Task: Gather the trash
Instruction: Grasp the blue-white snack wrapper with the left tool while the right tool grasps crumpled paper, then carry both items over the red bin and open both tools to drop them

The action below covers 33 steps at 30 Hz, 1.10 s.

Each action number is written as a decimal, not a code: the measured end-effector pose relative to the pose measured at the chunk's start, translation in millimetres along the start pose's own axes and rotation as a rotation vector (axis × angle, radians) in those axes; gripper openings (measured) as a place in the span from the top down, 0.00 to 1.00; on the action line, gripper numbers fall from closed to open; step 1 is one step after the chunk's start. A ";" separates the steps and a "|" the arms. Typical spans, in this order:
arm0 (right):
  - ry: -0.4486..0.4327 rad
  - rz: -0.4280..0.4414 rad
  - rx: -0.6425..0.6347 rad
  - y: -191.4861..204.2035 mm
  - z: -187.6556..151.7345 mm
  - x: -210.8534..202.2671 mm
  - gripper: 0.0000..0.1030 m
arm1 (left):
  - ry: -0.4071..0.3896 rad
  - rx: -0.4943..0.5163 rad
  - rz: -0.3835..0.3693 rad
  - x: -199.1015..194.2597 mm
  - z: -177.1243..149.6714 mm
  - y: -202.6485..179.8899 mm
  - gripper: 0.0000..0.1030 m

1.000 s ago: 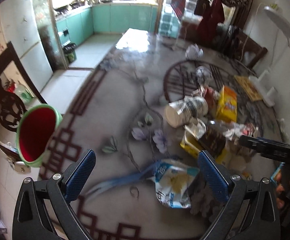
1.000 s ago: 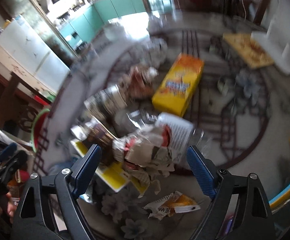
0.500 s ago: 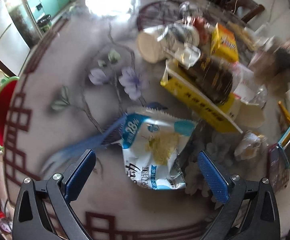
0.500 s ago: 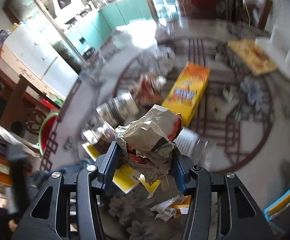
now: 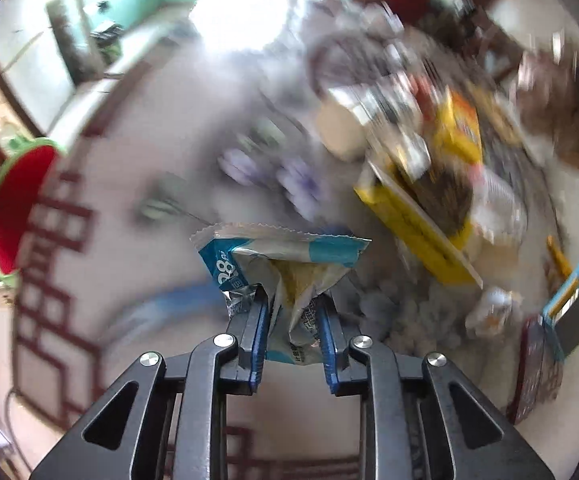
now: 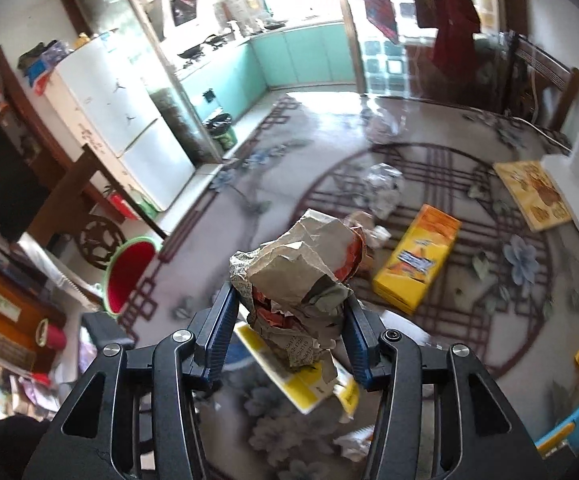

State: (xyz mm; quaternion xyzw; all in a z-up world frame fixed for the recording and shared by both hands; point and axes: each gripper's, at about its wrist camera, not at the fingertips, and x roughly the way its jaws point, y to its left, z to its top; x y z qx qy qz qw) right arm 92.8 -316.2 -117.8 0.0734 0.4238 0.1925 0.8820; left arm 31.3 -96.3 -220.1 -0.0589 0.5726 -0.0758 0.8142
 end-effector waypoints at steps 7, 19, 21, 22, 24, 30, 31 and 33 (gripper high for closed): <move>-0.035 0.010 -0.059 35.1 10.5 3.8 0.53 | -0.191 -0.078 0.063 -64.4 25.9 53.5 0.81; -0.030 0.006 -0.094 133.3 27.8 54.0 0.53 | -0.277 -0.097 0.088 -102.6 55.9 187.2 0.80; -0.017 0.000 -0.107 150.4 28.5 65.2 0.53 | -0.267 -0.114 0.100 -100.0 64.3 218.9 0.80; -0.006 0.004 -0.107 162.3 30.0 76.0 0.53 | -0.264 -0.121 0.104 -99.7 64.9 230.8 0.80; 0.014 0.017 -0.110 178.6 30.7 91.8 0.53 | -0.260 -0.136 0.119 -98.2 68.9 259.0 0.80; 0.116 0.066 -0.195 241.9 36.6 153.1 0.53 | -0.217 -0.213 0.168 -83.5 69.0 338.8 0.80; 0.125 0.073 -0.206 249.3 37.3 158.3 0.53 | -0.214 -0.224 0.175 -81.9 67.6 346.6 0.80; 0.145 0.096 -0.241 267.1 39.2 174.4 0.53 | -0.203 -0.254 0.199 -77.2 64.6 370.3 0.80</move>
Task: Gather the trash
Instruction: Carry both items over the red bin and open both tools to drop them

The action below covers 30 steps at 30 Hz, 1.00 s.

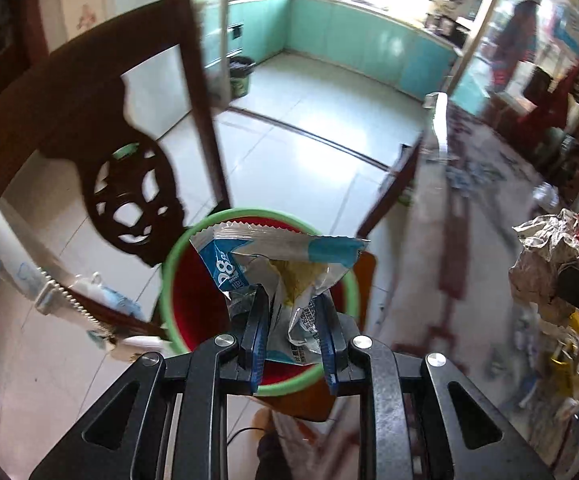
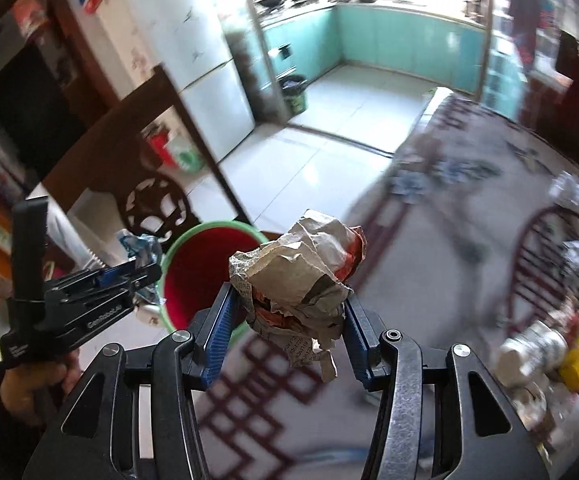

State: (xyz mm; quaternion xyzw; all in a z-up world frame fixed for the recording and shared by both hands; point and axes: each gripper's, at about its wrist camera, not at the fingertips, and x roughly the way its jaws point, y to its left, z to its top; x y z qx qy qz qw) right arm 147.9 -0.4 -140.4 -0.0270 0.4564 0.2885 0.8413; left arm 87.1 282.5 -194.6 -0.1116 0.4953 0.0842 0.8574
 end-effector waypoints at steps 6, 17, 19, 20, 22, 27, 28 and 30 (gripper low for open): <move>0.089 0.070 -0.064 37.9 13.2 52.2 0.52 | 0.044 -0.071 0.046 22.8 0.9 46.1 0.80; 0.139 0.100 -0.169 77.4 41.2 92.2 0.52 | 0.085 -0.114 0.053 53.9 13.8 78.0 0.80; 0.132 0.099 -0.184 80.5 46.7 93.4 0.51 | 0.089 -0.118 0.049 60.4 18.6 80.8 0.79; 0.126 0.093 -0.190 81.6 49.3 93.8 0.48 | 0.088 -0.111 0.056 63.6 21.8 81.3 0.74; 0.113 0.082 -0.192 81.4 52.7 92.4 0.36 | 0.079 -0.104 0.064 67.0 26.6 81.3 0.60; 0.062 0.065 -0.193 81.3 58.6 81.8 0.17 | 0.061 -0.123 0.095 70.9 36.7 84.7 0.36; 0.051 0.053 -0.189 77.4 56.9 75.9 0.17 | 0.062 -0.124 0.093 70.7 38.0 84.7 0.36; 0.045 0.037 -0.172 73.3 57.2 73.8 0.17 | 0.056 -0.114 0.088 69.6 40.4 81.1 0.36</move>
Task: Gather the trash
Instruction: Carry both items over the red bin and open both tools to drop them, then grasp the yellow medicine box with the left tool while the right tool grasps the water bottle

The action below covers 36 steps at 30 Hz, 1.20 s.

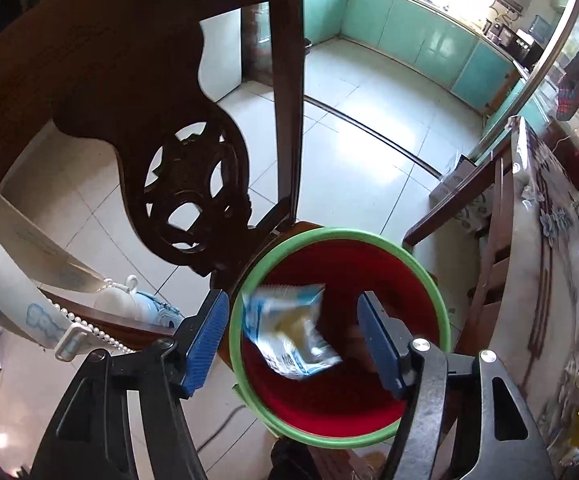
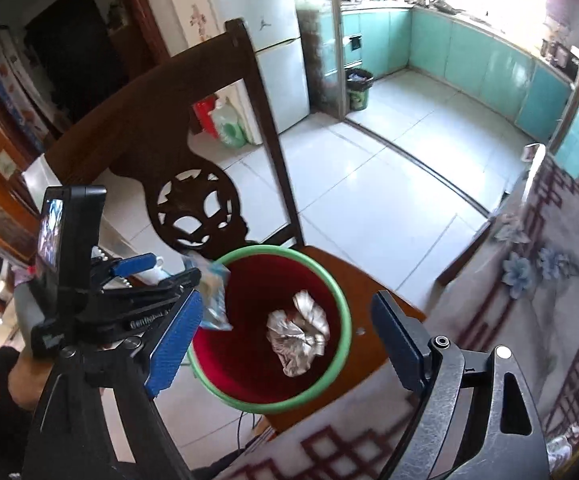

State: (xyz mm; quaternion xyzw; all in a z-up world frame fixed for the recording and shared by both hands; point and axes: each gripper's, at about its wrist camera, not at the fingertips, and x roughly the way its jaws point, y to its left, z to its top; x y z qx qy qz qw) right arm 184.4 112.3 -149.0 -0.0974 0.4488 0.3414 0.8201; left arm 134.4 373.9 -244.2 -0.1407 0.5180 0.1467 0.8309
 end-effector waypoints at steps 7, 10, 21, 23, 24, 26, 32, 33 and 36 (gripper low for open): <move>-0.051 -0.063 0.114 -31.5 -20.0 -37.8 0.17 | -0.029 0.030 -0.030 -26.8 -2.3 -22.5 0.36; -0.068 -0.098 0.160 -44.7 -34.8 -55.7 0.17 | -0.062 0.062 -0.067 -46.5 -6.1 -43.9 0.36; -0.082 -0.225 0.277 -108.2 -125.3 -129.0 0.17 | -0.092 0.265 -0.235 -110.1 -65.8 -194.5 0.36; -0.062 -0.267 0.278 -130.9 -144.6 -144.0 0.17 | -0.088 0.300 -0.249 -119.1 -81.8 -221.0 0.36; -0.052 -0.296 0.276 -143.2 -155.1 -152.0 0.17 | -0.084 0.314 -0.256 -122.8 -90.6 -234.7 0.36; -0.028 -0.359 0.284 -171.0 -177.2 -166.6 0.17 | -0.072 0.334 -0.275 -128.6 -107.5 -257.3 0.36; 0.137 -0.499 0.293 -259.1 -242.7 -183.2 0.17 | -0.037 0.394 -0.320 -143.2 -153.0 -314.9 0.36; 0.193 -0.512 0.263 -272.0 -251.7 -179.8 0.17 | -0.032 0.405 -0.327 -146.3 -160.8 -326.5 0.36; 0.308 -0.518 0.168 -289.0 -270.2 -169.5 0.17 | -0.017 0.431 -0.359 -152.1 -176.3 -348.4 0.36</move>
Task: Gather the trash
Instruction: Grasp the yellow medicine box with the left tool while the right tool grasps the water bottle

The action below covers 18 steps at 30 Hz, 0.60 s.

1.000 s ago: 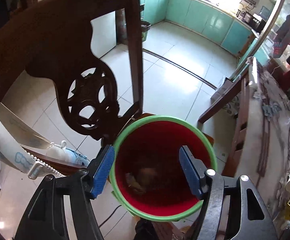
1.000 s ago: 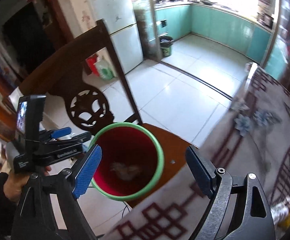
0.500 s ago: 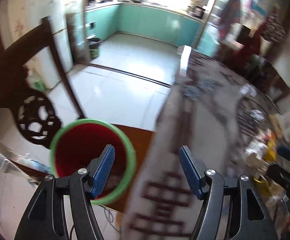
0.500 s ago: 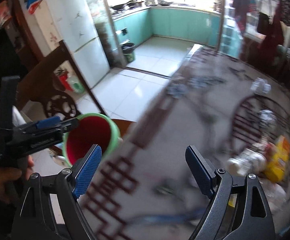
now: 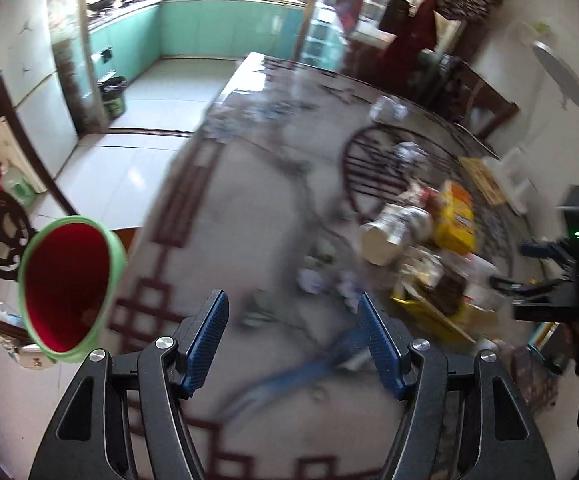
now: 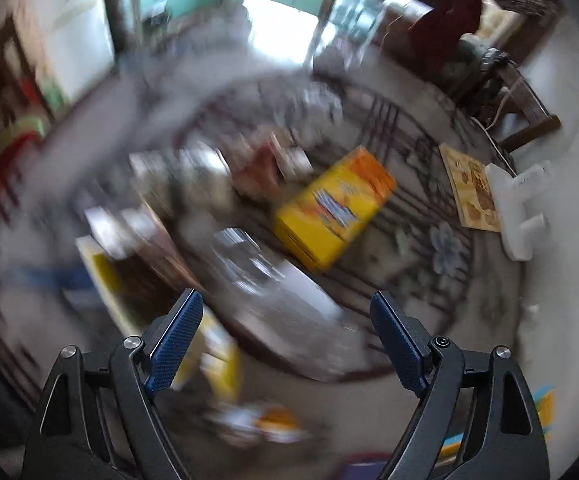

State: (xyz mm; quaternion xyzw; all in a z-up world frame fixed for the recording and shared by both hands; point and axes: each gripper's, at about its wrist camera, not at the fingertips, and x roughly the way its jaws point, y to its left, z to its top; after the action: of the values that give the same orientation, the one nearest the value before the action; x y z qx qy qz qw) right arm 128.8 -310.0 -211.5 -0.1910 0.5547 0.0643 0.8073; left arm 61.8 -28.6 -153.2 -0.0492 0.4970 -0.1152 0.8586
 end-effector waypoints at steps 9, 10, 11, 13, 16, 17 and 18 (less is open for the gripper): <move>0.111 0.076 -0.158 9.5 -10.6 56.1 0.27 | 0.185 0.035 -0.169 54.5 -17.1 -79.3 0.36; 0.098 0.086 -0.141 11.3 -12.7 56.4 0.28 | 0.220 0.033 -0.188 65.4 -20.5 -85.9 0.36; 0.089 0.115 -0.114 10.7 -13.7 55.2 0.31 | 0.255 0.026 -0.205 77.0 -23.5 -90.8 0.36; 0.081 0.170 -0.058 6.9 -13.5 51.3 0.38 | 0.307 0.002 -0.212 96.6 -28.3 -95.7 0.36; 0.070 0.252 0.055 -1.1 -17.4 48.4 0.39 | 0.344 -0.060 -0.261 115.6 -29.1 -98.9 0.36; 0.068 0.276 0.090 -4.3 -19.4 48.0 0.39 | 0.339 -0.077 -0.278 119.5 -27.7 -100.3 0.36; 0.066 0.288 0.109 -6.8 -20.3 48.1 0.39 | 0.332 -0.085 -0.286 121.5 -25.3 -100.0 0.36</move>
State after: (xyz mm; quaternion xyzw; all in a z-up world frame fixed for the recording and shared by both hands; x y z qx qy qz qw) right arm 131.5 -329.2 -260.5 -0.0675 0.6054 0.1431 0.7800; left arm 83.2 -154.7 -248.3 -0.1358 0.6238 -0.2214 0.7372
